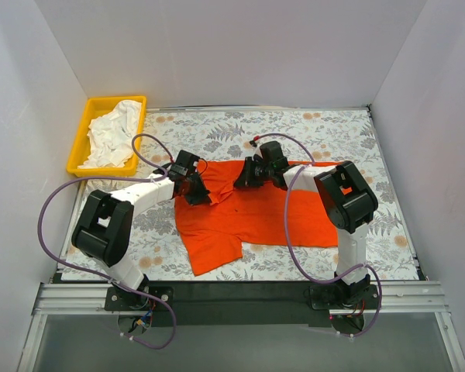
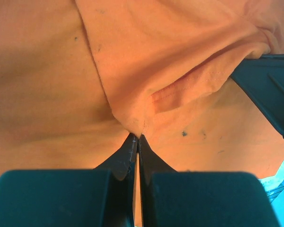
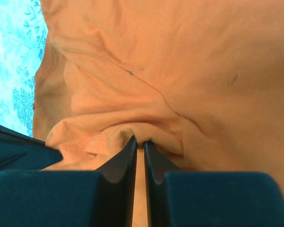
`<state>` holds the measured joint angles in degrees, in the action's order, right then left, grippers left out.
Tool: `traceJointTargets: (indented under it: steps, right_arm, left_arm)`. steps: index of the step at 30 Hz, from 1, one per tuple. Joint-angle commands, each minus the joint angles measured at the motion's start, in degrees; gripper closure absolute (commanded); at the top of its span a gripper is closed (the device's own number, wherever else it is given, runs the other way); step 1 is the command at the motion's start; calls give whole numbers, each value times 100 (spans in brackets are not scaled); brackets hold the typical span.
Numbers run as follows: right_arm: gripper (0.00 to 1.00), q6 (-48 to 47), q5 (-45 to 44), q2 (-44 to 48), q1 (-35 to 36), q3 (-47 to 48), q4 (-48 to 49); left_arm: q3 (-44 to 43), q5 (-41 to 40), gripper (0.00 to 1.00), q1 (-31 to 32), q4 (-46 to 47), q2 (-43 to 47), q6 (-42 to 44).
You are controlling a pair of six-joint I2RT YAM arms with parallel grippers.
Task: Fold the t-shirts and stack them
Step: Fold the tshirt
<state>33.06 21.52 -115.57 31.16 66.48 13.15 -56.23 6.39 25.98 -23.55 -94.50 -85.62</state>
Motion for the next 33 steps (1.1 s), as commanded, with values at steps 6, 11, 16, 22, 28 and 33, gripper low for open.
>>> traceJointTargets:
  steps: [6, 11, 16, 22, 28, 33]
  right_arm:
    - [99, -142, 142, 104, -13, -214, 408]
    - [99, -229, 142, 351, -75, -294, 23]
    - [99, -625, 142, 509, -92, 40, -1171]
    - [99, -897, 116, 527, -145, 505, -2043]
    - [99, -1205, 186, 246, -163, 1191, -3054]
    - [99, -1284, 213, 166, -171, 1552, -3415]
  left_arm:
    - [-178, -94, 100, -93, 44, 98, 90]
    - [-169, -103, 100, -154, -18, 142, 151]
    - [-134, -51, 100, -154, -88, 186, 195]
    - [-117, 169, 100, -172, -202, 230, 125]
    - [-187, 187, 100, -163, -404, 336, 90]
    - [-327, 371, 100, -172, -571, 371, 28]
